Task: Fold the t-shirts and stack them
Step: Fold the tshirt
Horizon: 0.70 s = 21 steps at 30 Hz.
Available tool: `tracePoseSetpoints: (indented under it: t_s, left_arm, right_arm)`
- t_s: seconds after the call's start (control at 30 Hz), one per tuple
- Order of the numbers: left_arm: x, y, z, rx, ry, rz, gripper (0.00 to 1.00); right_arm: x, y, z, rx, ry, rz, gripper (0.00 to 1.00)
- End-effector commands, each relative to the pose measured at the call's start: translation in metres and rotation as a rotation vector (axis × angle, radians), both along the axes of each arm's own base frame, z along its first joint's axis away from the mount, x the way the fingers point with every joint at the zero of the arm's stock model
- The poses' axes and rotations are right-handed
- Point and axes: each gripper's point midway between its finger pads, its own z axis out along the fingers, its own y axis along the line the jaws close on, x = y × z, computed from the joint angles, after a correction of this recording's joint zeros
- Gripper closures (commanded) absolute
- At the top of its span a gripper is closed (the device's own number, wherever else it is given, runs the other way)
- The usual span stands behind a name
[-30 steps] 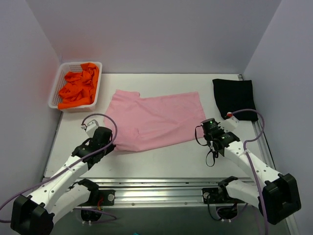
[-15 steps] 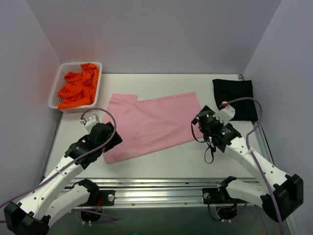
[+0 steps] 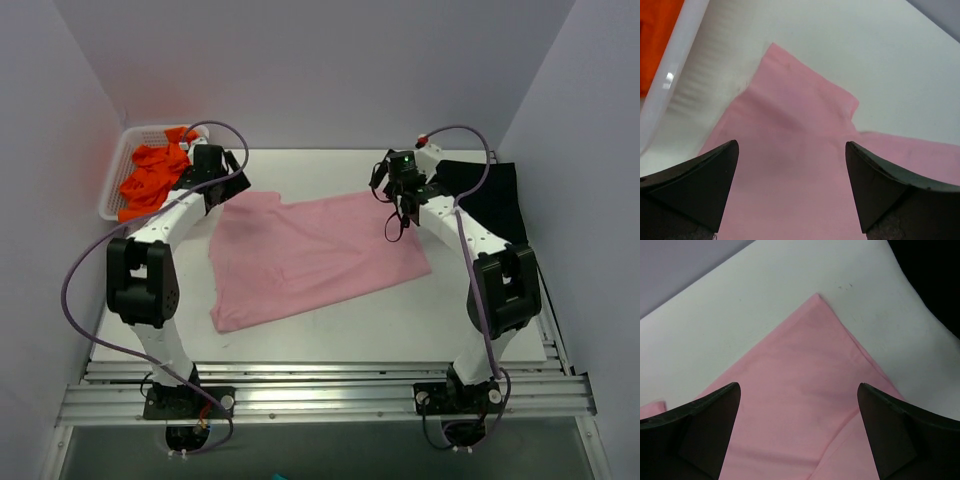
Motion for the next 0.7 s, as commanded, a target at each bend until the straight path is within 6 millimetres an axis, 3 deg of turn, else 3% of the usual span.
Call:
tracePoseSetpoints:
  t_s: [0.0,0.1,0.17,0.2,0.23,0.3,0.33,0.5,0.67]
  left_arm:
    - [0.06,0.006,0.012,-0.006,-0.083,-0.107,0.04]
    - [0.093,0.019,-0.003,-0.024,-0.07,-0.116,0.02]
    - [0.104,0.025,-0.012,-0.027,-0.048,-0.115,0.02]
    - [0.111,0.027,-0.034,-0.033,-0.009,-0.123,0.01]
    - [0.124,0.032,-0.022,-0.032,-0.039,-0.115,0.01]
    - [0.132,0.034,-0.045,-0.038,-0.002,-0.126,0.01]
    - [0.139,0.03,-0.038,-0.059,-0.022,-0.15,0.01]
    - [0.144,0.025,-0.068,-0.078,0.029,-0.158,0.01]
    - [0.132,0.033,-0.09,-0.048,0.093,-0.109,0.01]
  right_arm:
    - [0.019,0.002,0.005,-0.006,-0.015,0.045,0.02]
    - [0.029,0.0,-0.009,0.005,-0.014,0.047,0.02]
    - [0.035,-0.005,-0.015,0.019,-0.015,0.037,0.02]
    - [0.036,-0.003,-0.023,0.033,-0.002,0.049,0.02]
    - [0.037,-0.002,-0.024,0.04,-0.005,0.049,0.03]
    - [0.039,-0.003,-0.031,0.041,0.003,0.05,0.03]
    - [0.04,-0.005,-0.032,0.045,-0.001,0.045,0.02]
    - [0.045,-0.012,-0.043,0.072,0.007,0.034,0.03]
    - [0.045,-0.02,-0.055,0.084,0.026,0.019,0.03]
